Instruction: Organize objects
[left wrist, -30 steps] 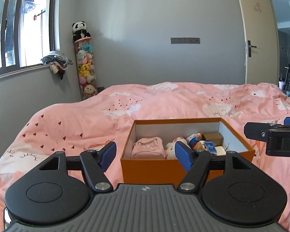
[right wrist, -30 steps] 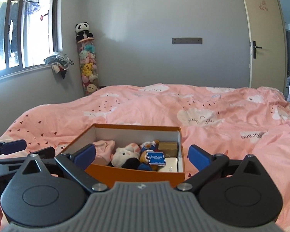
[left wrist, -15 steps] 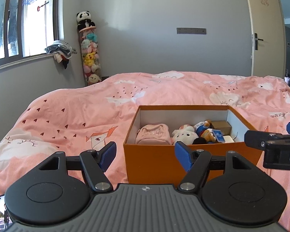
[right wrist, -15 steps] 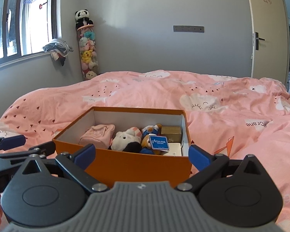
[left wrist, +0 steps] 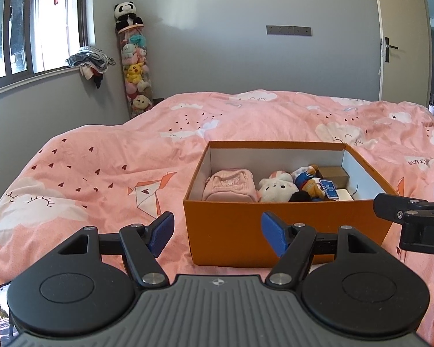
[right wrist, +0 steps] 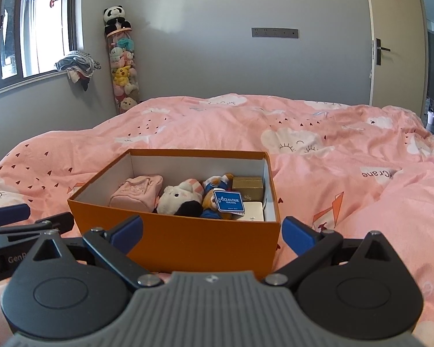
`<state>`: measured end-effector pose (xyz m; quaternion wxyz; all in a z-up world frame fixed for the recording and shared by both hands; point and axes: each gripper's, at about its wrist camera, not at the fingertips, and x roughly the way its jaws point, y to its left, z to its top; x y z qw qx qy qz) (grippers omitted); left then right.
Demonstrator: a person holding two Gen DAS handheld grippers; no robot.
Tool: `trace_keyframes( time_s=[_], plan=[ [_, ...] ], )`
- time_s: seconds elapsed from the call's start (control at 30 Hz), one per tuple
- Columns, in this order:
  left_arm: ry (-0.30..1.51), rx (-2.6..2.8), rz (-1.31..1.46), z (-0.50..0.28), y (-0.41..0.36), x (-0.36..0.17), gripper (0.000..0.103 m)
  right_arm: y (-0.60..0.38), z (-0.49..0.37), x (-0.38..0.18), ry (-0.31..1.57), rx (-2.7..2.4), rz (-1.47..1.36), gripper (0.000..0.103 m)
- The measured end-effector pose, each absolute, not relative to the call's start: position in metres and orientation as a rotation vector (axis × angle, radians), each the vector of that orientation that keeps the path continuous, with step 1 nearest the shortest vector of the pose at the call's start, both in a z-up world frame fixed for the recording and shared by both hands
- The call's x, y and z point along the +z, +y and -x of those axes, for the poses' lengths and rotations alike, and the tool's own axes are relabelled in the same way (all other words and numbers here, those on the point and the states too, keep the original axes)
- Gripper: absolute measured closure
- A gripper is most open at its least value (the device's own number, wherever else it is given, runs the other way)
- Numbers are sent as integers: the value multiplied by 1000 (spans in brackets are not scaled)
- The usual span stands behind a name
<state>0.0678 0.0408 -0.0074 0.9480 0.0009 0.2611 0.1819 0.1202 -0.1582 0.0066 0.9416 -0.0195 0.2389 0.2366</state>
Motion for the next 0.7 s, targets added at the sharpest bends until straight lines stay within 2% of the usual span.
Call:
trace_keyframes(
  time_s=[0.7],
  plan=[
    [553,374,13,-68,42,-10,23,-159,-122,4,501,473,42,1]
  ],
)
